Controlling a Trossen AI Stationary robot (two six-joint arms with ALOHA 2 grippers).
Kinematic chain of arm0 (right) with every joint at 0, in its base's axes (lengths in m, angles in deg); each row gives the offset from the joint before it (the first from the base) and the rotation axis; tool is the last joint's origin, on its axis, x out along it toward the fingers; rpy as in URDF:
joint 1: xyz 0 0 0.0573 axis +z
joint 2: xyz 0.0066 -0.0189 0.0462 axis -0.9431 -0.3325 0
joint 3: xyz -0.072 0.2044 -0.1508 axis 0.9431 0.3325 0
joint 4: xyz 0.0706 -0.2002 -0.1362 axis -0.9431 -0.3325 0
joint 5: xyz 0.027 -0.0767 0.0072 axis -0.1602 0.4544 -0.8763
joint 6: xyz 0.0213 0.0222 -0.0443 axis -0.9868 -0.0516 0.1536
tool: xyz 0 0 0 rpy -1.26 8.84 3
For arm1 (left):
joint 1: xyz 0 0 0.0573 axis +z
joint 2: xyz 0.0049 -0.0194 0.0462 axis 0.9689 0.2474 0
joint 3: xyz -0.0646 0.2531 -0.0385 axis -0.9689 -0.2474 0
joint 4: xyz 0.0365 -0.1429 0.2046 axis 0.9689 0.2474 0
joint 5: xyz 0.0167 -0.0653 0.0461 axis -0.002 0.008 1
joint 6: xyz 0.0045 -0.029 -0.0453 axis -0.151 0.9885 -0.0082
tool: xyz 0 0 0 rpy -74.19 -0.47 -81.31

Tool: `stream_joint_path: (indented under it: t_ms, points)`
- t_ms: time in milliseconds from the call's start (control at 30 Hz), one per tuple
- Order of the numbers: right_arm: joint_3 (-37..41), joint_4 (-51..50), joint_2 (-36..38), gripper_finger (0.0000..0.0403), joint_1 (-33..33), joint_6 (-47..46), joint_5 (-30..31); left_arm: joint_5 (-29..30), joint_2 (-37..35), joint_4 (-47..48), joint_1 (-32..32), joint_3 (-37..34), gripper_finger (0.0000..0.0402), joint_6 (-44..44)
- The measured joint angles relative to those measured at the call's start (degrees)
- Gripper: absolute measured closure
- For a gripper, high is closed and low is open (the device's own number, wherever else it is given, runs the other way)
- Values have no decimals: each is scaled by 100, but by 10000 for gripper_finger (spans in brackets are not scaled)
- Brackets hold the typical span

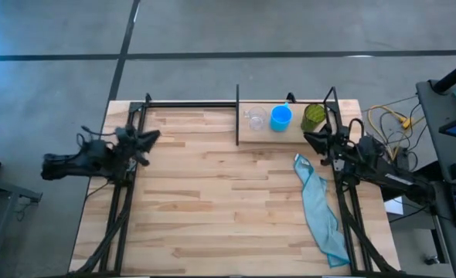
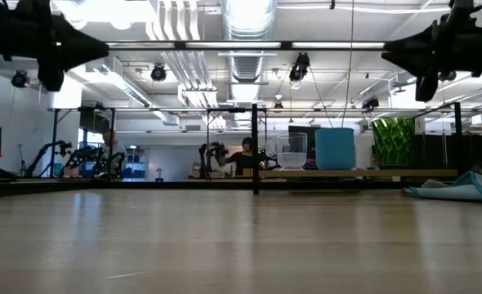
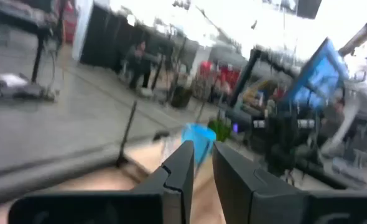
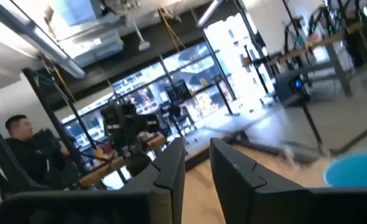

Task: Stack small to large cups/mugs on shelf
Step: Return to Home Position

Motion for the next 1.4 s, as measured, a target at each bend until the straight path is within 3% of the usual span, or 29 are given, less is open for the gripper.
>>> stream_joint_path:
  t_ms: [233,500,1400]
  points:
    - [162,-14,-17,328,3,-291,2,60,83,-20,1,-526,356,591]
    - [171,10,-7,324,9,-345,0,102,-27,-1008,3,-1288,356,604]
    - [368,-636,-13,335,12,-545,455,189,10,-1102,21,-1310,356,438]
